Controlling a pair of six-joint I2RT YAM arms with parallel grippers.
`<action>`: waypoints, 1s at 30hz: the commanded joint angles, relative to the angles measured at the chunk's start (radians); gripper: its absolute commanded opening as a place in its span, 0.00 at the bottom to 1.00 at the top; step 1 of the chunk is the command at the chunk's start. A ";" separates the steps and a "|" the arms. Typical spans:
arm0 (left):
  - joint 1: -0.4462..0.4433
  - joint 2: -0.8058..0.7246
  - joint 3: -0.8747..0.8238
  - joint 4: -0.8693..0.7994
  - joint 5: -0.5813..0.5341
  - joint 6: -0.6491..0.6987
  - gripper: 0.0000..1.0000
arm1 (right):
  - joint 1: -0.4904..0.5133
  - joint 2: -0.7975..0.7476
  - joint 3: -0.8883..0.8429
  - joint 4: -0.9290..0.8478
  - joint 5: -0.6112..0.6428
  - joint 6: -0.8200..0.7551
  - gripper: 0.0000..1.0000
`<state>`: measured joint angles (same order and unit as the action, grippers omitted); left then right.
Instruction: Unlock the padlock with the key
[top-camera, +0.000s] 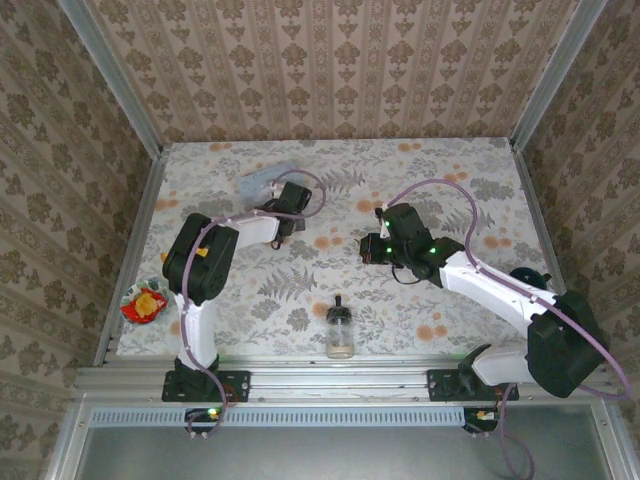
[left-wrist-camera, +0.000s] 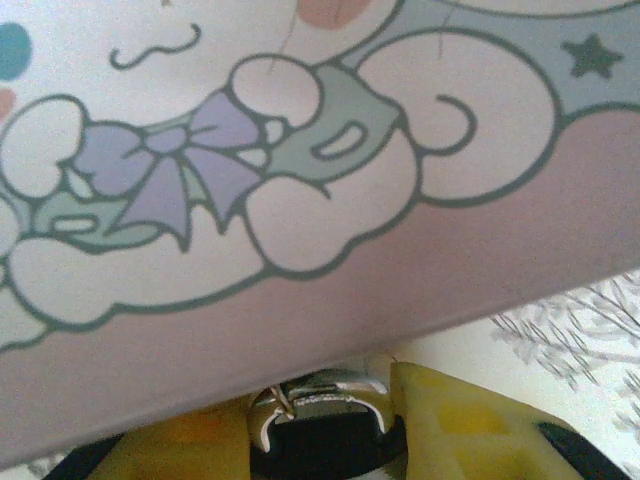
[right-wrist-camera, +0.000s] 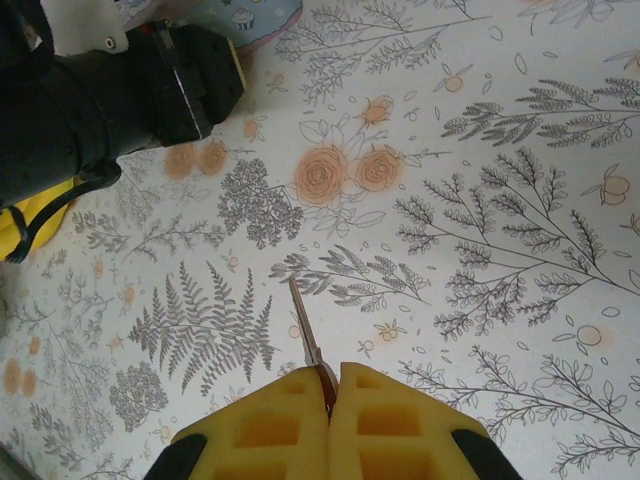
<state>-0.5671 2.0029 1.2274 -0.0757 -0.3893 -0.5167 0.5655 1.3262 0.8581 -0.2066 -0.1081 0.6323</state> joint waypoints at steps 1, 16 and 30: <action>-0.051 -0.082 -0.032 -0.021 -0.003 -0.051 0.21 | -0.007 -0.008 -0.025 -0.007 0.018 0.000 0.00; -0.236 -0.222 -0.165 -0.112 0.057 -0.403 0.20 | -0.007 -0.111 -0.250 0.165 0.012 0.013 0.00; -0.336 -0.244 -0.150 -0.151 0.096 -0.651 0.20 | -0.006 -0.148 -0.455 0.423 0.029 -0.005 0.00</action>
<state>-0.9020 1.7954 1.0588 -0.2241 -0.2939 -1.0954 0.5655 1.1809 0.4149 0.1276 -0.1070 0.6323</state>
